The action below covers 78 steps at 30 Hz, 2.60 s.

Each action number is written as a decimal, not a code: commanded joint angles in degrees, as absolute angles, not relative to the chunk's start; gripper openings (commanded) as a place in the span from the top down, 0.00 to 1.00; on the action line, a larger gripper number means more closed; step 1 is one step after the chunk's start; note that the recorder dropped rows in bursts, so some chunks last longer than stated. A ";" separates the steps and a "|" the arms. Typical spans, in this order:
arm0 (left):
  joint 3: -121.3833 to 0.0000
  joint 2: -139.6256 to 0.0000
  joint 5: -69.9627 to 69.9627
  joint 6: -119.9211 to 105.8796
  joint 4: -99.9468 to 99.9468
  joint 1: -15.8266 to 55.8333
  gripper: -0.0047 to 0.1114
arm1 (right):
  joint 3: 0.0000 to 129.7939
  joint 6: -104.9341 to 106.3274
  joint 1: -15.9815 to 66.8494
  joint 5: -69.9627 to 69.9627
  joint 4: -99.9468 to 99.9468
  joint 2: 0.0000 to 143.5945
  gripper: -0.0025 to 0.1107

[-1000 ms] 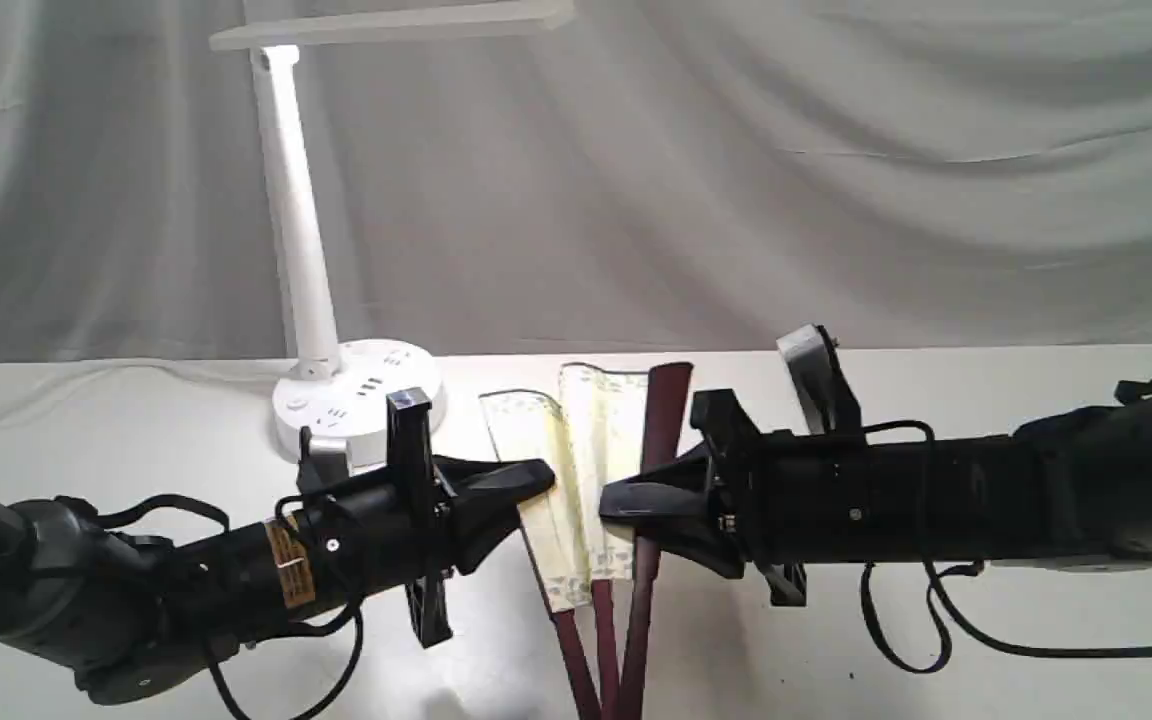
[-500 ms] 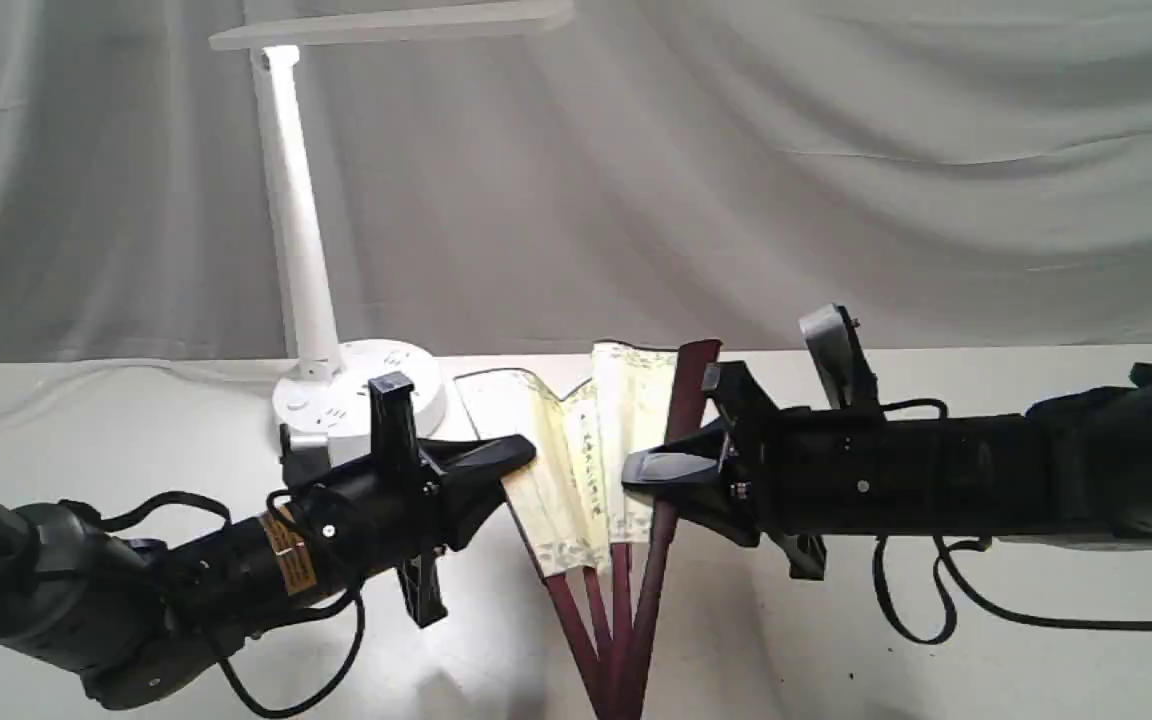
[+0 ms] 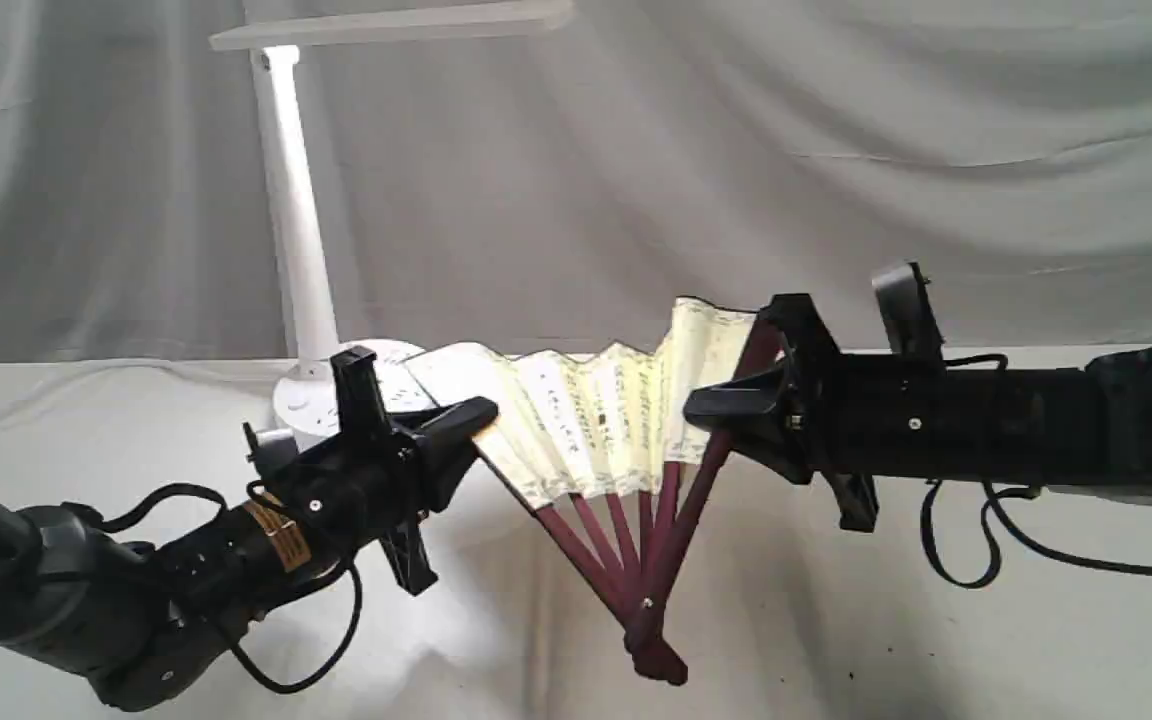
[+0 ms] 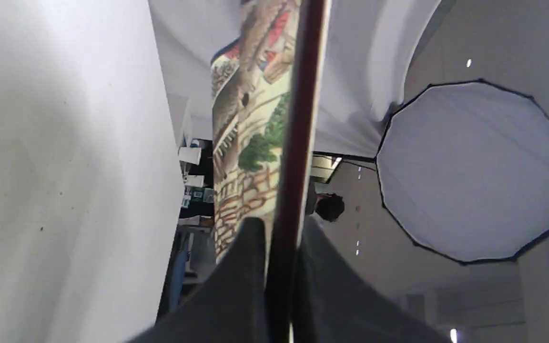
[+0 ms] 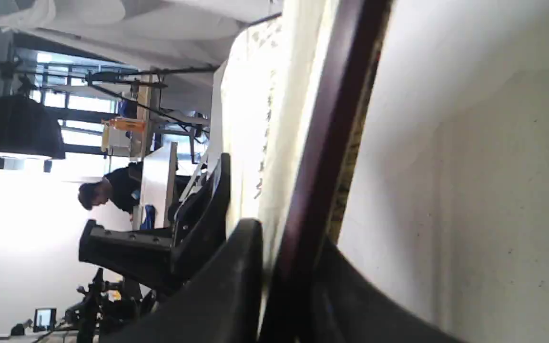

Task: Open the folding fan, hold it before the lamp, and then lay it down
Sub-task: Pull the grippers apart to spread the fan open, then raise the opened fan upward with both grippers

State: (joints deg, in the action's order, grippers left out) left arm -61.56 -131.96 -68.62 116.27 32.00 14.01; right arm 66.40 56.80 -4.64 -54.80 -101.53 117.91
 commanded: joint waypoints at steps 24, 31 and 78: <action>-61.48 -123.89 -69.96 107.43 18.20 14.27 0.96 | 66.47 52.24 -16.30 -66.21 -95.84 117.68 0.98; -61.48 -123.66 -69.96 107.68 16.44 14.27 0.96 | 66.47 51.90 -20.02 -68.39 -94.18 117.68 0.98; -41.55 -112.18 -69.96 96.86 -5.85 15.58 0.96 | 43.52 61.27 -24.03 -69.96 -99.95 117.58 0.98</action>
